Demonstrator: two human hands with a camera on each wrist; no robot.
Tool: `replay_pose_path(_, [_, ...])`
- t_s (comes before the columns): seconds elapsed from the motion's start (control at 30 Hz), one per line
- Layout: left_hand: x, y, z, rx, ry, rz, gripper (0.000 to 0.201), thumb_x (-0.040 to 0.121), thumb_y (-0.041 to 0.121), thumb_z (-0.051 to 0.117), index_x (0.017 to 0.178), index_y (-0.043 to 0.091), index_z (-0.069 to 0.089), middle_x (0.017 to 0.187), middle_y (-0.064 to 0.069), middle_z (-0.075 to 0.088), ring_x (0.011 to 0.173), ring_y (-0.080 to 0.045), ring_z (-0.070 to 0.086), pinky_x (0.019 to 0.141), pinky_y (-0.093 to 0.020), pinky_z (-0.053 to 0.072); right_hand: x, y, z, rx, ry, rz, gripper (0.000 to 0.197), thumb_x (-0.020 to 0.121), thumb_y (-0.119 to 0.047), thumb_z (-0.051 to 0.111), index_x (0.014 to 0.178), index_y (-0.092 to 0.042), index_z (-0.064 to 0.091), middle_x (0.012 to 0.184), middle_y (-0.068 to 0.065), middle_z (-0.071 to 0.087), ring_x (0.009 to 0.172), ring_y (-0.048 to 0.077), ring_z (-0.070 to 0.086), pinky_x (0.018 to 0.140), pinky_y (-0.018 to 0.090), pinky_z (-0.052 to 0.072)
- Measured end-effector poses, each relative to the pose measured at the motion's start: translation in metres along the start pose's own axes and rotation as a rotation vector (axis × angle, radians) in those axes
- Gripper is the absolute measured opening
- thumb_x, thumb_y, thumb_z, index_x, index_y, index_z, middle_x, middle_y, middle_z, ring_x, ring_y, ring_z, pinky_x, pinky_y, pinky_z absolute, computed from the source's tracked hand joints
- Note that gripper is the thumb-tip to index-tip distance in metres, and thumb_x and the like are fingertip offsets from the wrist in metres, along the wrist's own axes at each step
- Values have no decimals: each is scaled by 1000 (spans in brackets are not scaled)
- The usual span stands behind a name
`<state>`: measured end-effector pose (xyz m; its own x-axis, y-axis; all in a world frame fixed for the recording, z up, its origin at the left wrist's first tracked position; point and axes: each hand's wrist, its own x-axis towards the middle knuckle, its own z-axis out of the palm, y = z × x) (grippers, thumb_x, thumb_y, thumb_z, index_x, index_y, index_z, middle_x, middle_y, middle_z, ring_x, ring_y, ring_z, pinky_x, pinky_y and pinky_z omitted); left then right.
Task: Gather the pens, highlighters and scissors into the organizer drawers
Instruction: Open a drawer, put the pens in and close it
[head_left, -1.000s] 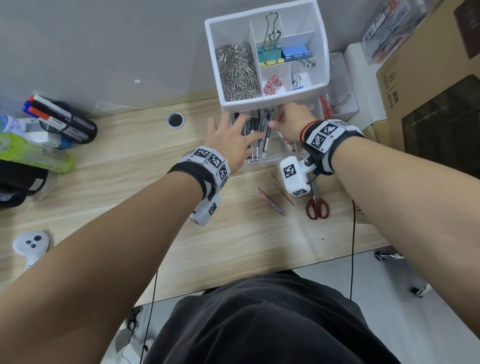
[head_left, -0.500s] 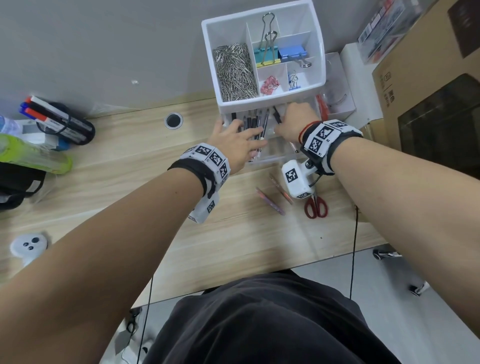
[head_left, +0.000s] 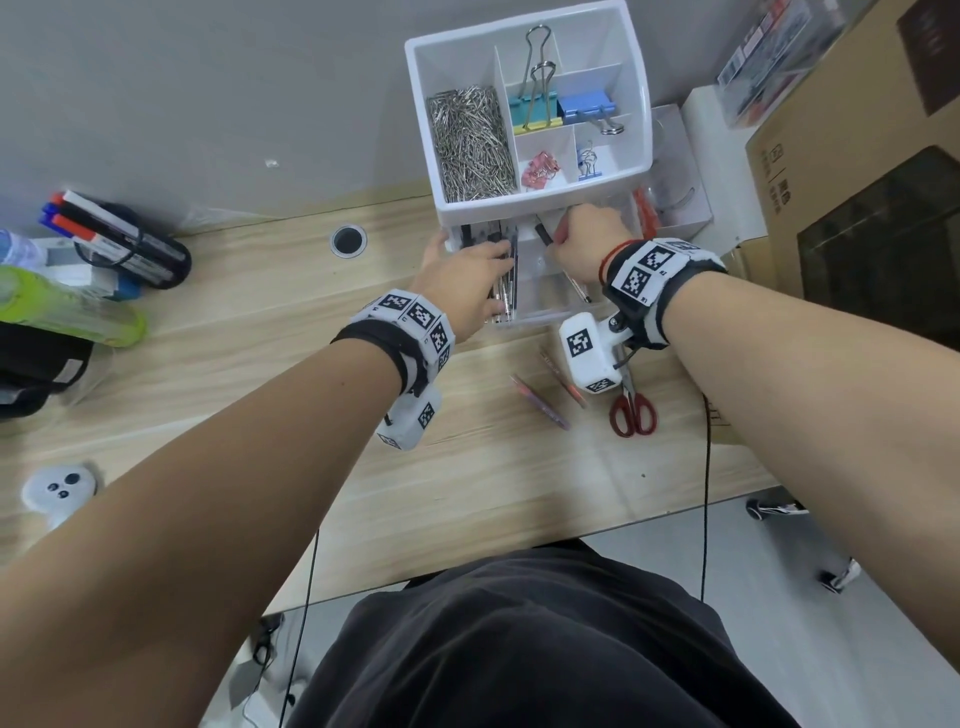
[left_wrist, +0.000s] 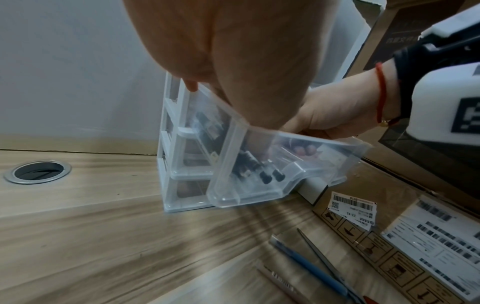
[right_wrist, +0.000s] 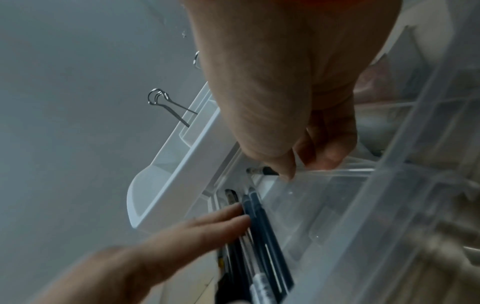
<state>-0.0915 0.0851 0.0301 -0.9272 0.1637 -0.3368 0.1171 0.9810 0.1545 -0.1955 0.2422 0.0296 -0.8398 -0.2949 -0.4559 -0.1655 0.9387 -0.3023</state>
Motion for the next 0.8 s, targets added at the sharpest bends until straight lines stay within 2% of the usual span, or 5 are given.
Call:
replay_pose_path(0.1, [1,-1,2,-11,44,-24,59,92,35,63,146,22,43,158,1,33,143,-14,34,119,-49,5,-5,-5,0,-57,-6,-11,23,93,-14,54,109,1,64,111,20,66,104,38,64,84,36,52])
replay_pose_path(0.27, [0,-1,1,7,-5,6,60,93,38,61,148,24,41,159,4,31,143,-14,33,118,-51,3,-10,-2,-4,-108,14,16,29,96,-17,49,118,1,57,116,21,63,104,37,62,75,32,43])
replay_pose_path(0.53, [1,2,-3,77,-95,41,55,97,39,56,148,27,40,162,3,25,146,-15,28,118,-55,6,-4,-2,2,142,-61,-6,36,98,-26,53,77,-4,73,71,10,74,67,20,70,87,36,58])
replay_pose_path(0.67, [3,-1,-3,198,-138,40,62,98,51,46,153,25,31,163,2,23,149,-15,19,117,-56,9,-5,-2,2,233,22,29,20,91,-33,68,89,-13,68,81,6,75,81,20,71,91,33,55])
replay_pose_path(0.8, [6,-1,1,232,-136,11,74,92,61,47,152,22,30,162,3,25,150,-18,16,117,-57,10,-4,-1,1,194,43,83,33,90,-41,67,96,-8,72,90,10,74,83,25,71,83,33,57])
